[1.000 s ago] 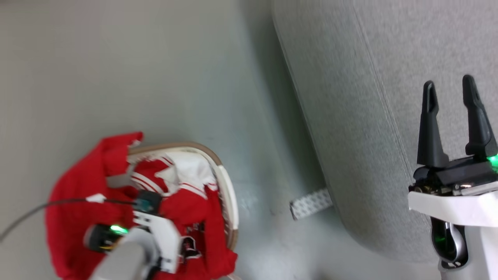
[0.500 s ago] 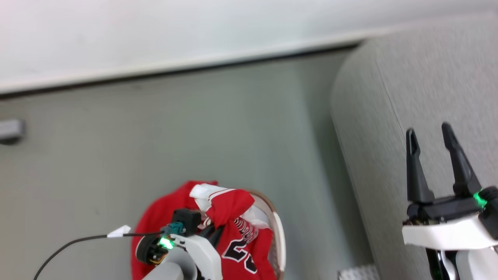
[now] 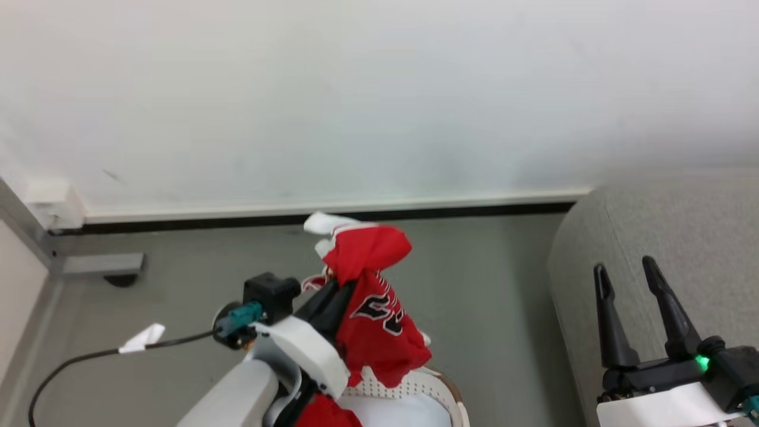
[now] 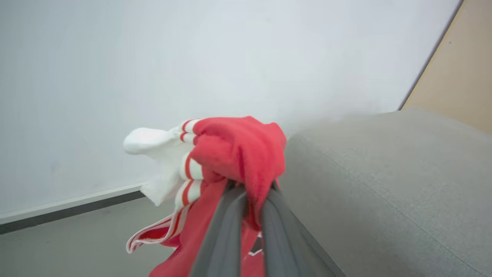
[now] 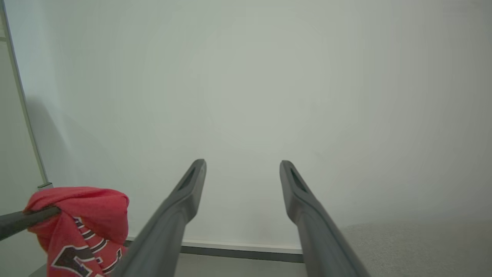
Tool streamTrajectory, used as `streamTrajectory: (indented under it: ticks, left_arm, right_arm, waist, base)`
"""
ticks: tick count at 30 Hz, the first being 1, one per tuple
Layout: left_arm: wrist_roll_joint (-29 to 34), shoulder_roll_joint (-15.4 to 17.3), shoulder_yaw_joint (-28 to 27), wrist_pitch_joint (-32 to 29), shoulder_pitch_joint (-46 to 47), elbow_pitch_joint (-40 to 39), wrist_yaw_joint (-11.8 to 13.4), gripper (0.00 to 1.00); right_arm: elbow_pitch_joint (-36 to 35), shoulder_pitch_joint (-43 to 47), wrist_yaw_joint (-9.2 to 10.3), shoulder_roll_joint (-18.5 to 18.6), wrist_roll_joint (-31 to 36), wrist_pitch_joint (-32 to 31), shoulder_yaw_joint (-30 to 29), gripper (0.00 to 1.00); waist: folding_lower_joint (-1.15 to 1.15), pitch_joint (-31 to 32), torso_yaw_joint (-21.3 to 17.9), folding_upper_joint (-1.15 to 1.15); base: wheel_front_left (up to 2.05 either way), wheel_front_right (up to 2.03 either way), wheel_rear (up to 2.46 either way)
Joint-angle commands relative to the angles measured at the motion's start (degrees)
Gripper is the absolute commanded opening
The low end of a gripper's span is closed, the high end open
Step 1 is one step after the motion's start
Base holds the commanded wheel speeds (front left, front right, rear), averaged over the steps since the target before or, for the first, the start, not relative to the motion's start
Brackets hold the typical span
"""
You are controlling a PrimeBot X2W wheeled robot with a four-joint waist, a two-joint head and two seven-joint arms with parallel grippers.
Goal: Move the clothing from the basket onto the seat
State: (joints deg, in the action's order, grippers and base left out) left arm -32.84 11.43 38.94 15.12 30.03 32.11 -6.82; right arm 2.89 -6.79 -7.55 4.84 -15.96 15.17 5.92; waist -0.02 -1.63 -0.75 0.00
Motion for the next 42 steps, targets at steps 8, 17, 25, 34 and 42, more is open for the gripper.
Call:
streamTrajectory:
  ticks: [8,17,25,34,42]
  left_arm:
    - [-1.7,2.0,-2.9,-4.4,3.2,-12.5,3.0,0.00]
    - [-2.3,4.2,-4.4,-7.8,2.4,-22.5,6.4,0.00]
    - [-2.4,5.0,-4.3,-8.7,1.7,-25.3,7.4,0.00]
    - [-2.2,2.9,-1.7,-8.9,1.6,-25.6,6.6,0.00]
    - [-1.6,-0.6,3.8,-10.5,1.1,-26.1,4.7,0.00]
  right_arm:
    - [-0.4,2.1,0.12,-0.2,-1.6,0.0,3.5,1.00]
    - [-0.3,2.1,0.12,0.1,-3.2,0.0,7.7,1.00]
    - [-0.4,-0.1,0.12,2.5,-5.4,0.0,15.4,1.00]
    - [6.3,-5.7,0.12,5.0,-8.6,-0.1,27.5,1.00]
    - [17.8,-10.7,0.12,3.1,-10.4,-0.3,31.2,1.00]
  waist:
    - [0.02,3.6,2.2,0.00]
    - [0.02,3.3,2.4,0.00]
    - [0.02,2.6,2.6,0.00]
    - [0.02,3.2,4.9,0.00]
    - [0.02,4.7,9.3,0.00]
  base:
    - [0.00,0.00,0.00]
    - [0.00,0.00,0.00]
    - [0.00,0.00,0.00]
    - [0.00,0.00,0.00]
    - [0.00,0.00,0.00]
